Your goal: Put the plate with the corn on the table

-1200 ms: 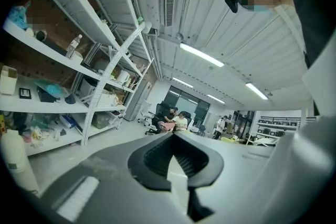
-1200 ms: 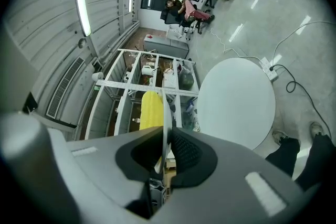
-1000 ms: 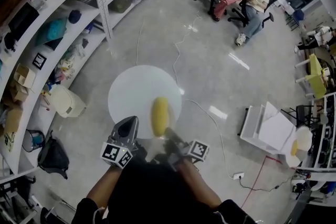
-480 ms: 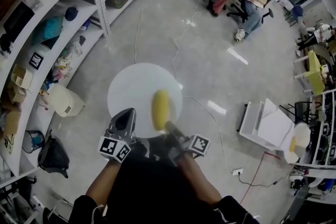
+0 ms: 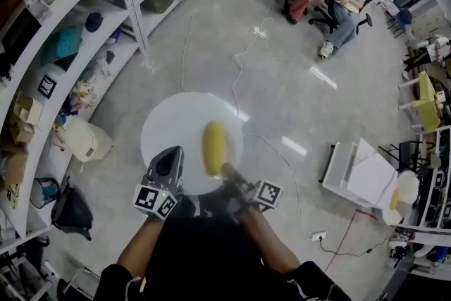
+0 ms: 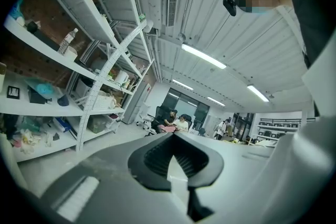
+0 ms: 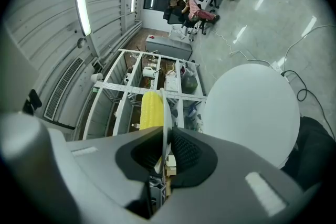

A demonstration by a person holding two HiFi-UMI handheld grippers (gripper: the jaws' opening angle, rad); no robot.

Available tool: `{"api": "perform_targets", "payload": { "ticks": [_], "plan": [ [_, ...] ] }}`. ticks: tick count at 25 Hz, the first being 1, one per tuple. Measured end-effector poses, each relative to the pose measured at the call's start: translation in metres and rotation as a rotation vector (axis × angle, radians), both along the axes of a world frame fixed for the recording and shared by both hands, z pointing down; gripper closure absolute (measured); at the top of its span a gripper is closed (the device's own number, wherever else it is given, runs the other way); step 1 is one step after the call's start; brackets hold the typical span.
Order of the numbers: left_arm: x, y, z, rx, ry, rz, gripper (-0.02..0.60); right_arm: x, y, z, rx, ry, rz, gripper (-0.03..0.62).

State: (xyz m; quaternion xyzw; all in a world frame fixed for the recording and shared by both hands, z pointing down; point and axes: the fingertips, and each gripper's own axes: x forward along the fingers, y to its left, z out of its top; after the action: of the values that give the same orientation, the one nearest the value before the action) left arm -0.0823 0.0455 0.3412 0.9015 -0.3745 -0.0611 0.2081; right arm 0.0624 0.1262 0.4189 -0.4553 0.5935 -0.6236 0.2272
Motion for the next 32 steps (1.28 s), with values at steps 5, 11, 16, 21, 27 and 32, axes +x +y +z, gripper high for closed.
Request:
{"api": "perform_targets", "payload": {
  "ticks": [5, 11, 16, 21, 27, 32],
  "plan": [
    [0.012, -0.015, 0.008, -0.006, -0.003, -0.015, 0.575, 0.014, -0.021, 0.008, 0.010, 0.008, -0.024, 0.549],
    [0.025, -0.034, 0.017, -0.019, -0.013, -0.029, 0.575, 0.028, -0.043, 0.018, 0.035, 0.017, -0.054, 0.549],
    [0.029, -0.050, 0.027, 0.005, -0.041, -0.043, 0.575, 0.032, -0.060, 0.033, 0.024, -0.006, -0.053, 0.548],
    [0.037, -0.065, 0.041, -0.022, -0.046, -0.048, 0.575, 0.036, -0.078, 0.043, 0.045, -0.002, -0.092, 0.548],
    [0.040, -0.083, 0.063, -0.053, -0.046, -0.060, 0.575, 0.033, -0.101, 0.056, 0.044, -0.042, -0.090, 0.548],
    [0.038, -0.100, 0.082, -0.074, -0.053, -0.072, 0.575, 0.029, -0.120, 0.067, 0.062, -0.050, -0.100, 0.548]
  ]
}}
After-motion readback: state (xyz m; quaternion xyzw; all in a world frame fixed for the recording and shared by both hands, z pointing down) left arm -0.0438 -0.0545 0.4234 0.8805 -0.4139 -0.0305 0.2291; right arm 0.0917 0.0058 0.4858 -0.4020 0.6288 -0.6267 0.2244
